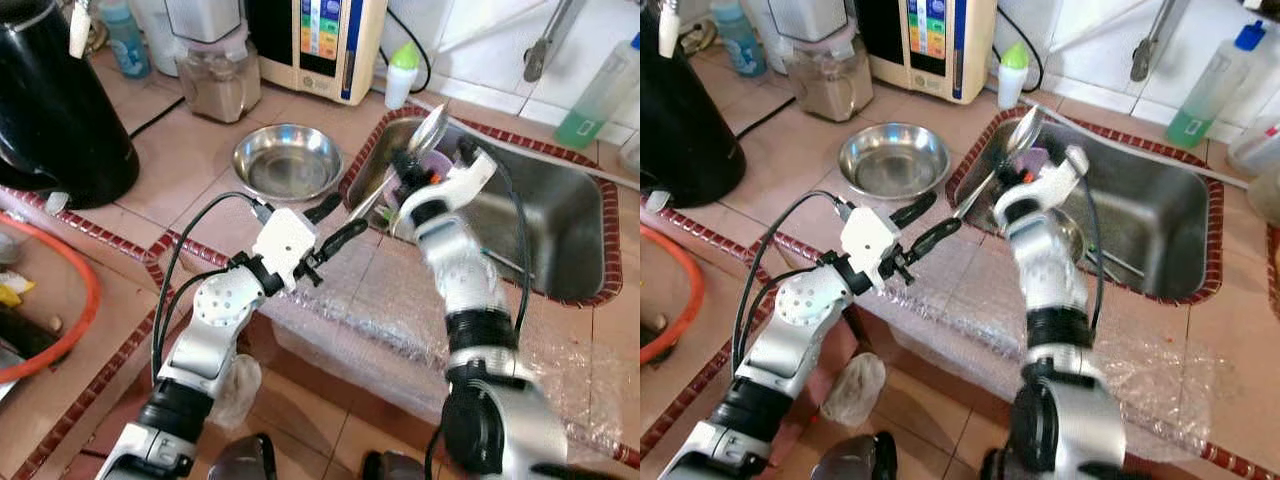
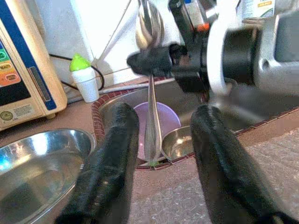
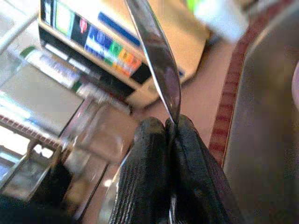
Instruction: Kitchen organization
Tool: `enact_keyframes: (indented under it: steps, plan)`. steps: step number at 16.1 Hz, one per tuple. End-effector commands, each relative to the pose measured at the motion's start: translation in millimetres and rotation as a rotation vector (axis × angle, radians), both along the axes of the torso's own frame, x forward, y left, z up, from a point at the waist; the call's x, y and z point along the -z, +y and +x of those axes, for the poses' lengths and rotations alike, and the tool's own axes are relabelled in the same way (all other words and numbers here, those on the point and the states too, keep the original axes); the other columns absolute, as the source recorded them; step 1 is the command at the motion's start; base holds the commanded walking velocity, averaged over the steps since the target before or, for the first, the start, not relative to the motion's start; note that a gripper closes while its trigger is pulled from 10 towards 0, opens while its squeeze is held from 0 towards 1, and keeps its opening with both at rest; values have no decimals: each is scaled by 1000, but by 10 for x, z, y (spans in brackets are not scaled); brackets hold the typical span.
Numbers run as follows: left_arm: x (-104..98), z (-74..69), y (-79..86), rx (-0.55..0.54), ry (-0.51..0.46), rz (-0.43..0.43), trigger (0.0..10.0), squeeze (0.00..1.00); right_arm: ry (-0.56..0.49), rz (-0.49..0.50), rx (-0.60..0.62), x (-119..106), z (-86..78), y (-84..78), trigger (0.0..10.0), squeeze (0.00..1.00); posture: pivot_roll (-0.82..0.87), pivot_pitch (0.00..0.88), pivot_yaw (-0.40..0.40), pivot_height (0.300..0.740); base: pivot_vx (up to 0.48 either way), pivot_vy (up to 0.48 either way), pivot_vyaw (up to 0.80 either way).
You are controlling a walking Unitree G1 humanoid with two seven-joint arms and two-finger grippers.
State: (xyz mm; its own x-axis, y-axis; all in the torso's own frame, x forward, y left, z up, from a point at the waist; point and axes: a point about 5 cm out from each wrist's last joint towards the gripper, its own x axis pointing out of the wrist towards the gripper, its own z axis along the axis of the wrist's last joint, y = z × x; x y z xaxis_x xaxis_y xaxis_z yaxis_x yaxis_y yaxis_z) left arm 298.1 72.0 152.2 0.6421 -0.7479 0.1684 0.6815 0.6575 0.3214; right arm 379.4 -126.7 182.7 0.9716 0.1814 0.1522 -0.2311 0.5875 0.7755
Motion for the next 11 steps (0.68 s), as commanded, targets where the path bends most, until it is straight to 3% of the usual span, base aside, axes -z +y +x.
enact_keyframes:
  steps: [1,3,4,11]
  plan:
    - [-33,-16,10,4,-7,5,10000,1000,-4,-67,56,-23,56,-54,0,0,45,114,-3,740,0,0,0]
    - [-21,-41,41,13,19,15,10000,1000,-1,-212,160,-46,144,-218,0,0,65,123,-1,740,0,0,0]
    - [14,-75,65,21,55,21,10000,1000,-6,-345,179,-15,165,-271,0,0,79,131,1,740,0,0,0]
    - [137,-335,288,13,147,104,10000,1000,45,-794,208,227,176,-445,0,0,152,173,-4,740,0,0,0]
